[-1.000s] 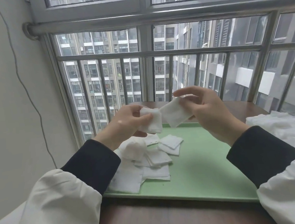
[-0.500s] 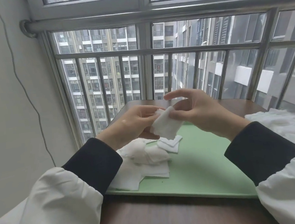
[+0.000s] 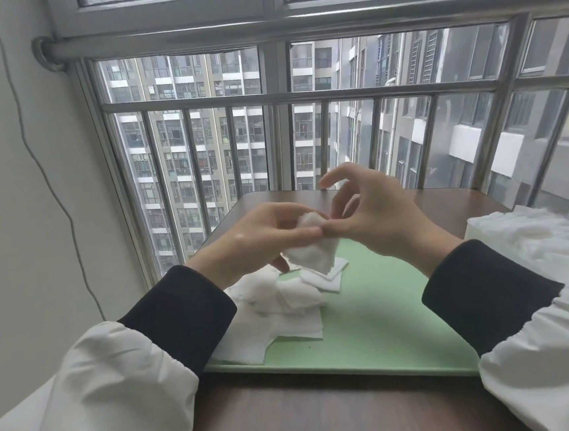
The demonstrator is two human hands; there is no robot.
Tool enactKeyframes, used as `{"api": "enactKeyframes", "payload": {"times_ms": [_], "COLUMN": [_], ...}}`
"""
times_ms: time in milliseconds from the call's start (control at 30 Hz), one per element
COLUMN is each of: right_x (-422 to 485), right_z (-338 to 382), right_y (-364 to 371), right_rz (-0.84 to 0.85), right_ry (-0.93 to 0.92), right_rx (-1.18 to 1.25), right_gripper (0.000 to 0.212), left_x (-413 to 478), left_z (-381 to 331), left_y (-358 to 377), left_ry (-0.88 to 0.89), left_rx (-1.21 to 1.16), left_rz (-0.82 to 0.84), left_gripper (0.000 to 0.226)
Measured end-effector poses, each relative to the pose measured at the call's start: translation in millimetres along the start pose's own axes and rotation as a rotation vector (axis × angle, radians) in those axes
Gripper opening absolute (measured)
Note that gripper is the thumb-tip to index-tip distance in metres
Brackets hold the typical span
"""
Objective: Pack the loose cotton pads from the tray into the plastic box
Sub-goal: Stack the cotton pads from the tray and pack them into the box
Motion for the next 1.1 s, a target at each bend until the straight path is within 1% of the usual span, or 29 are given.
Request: {"api": "enactKeyframes", "payload": {"times_ms": [67,100,133,167,233,300,367,467,500,600,667,733,767,833,900,1033,1100], "right_x": [1,0,-2,-5,-14,-19,-21,-21,-22,-21,-20,-17,-15,-12,-10,-13,-15], "right_z": [-8,-15,-22,-30,-39,-42,-44,-43,-42,-38,-37,-35,-34,-33,-33,-33,-33], "right_y": [0,1,4,9,22,34,43,49,49,46,43,38,35,26,20,20,21], "right_rz": [-0.016,0.025,0.105,0.206,0.412,0.564,0.655,0.709,0.708,0.679,0.648,0.549,0.468,0.301,0.208,0.230,0.241], "right_ry": [0.046,0.100,0.154,0.193,0.232,0.235,0.248,0.284,0.277,0.226,0.200,0.173,0.168,0.168,0.198,0.331,0.350], "right_rx": [-0.067,-0.084,-0.107,-0.135,-0.178,-0.201,-0.226,-0.208,-0.197,-0.214,-0.232,-0.212,-0.184,-0.108,-0.007,0.257,0.338], "right_gripper": [0.028,0.018,0.013,0.013,0.020,0.031,0.039,0.045,0.042,0.023,0.018,0.020,0.021,0.022,0.022,0.036,0.028], "left_x": [3,5,5,6,6,7,8,8,8,8,9,9,10,10,9,9,9], "left_z": [2,4,5,6,8,10,11,11,11,12,12,12,13,14,15,15,15], "left_y": [-7,-12,-16,-20,-26,-27,-25,-24,-24,-24,-24,-24,-24,-25,-26,-25,-25], "left_ry": [0.013,0.003,-0.010,-0.022,-0.040,-0.043,-0.043,-0.046,-0.046,-0.046,-0.047,-0.050,-0.053,-0.061,-0.072,-0.101,-0.109], "left_rx": [0.077,0.059,0.025,-0.010,-0.050,-0.054,-0.050,-0.055,-0.056,-0.052,-0.052,-0.058,-0.060,-0.068,-0.088,-0.101,-0.103], "left_rz": [-0.132,-0.201,-0.264,-0.318,-0.393,-0.411,-0.401,-0.400,-0.400,-0.397,-0.398,-0.393,-0.391,-0.391,-0.396,-0.399,-0.397], "left_gripper": [0.020,0.020,0.019,0.017,0.017,0.018,0.016,0.014,0.013,0.012,0.013,0.013,0.013,0.013,0.014,0.014,0.015]}}
Point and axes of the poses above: each hand's wrist, its own x-axis towards the middle knuckle, its own y-axis out of the palm, z = x × y, the point moved 4 cm from there along x, towards the middle knuckle, and after that the axes turned 11 degrees about -y, right-handed, at the moved point
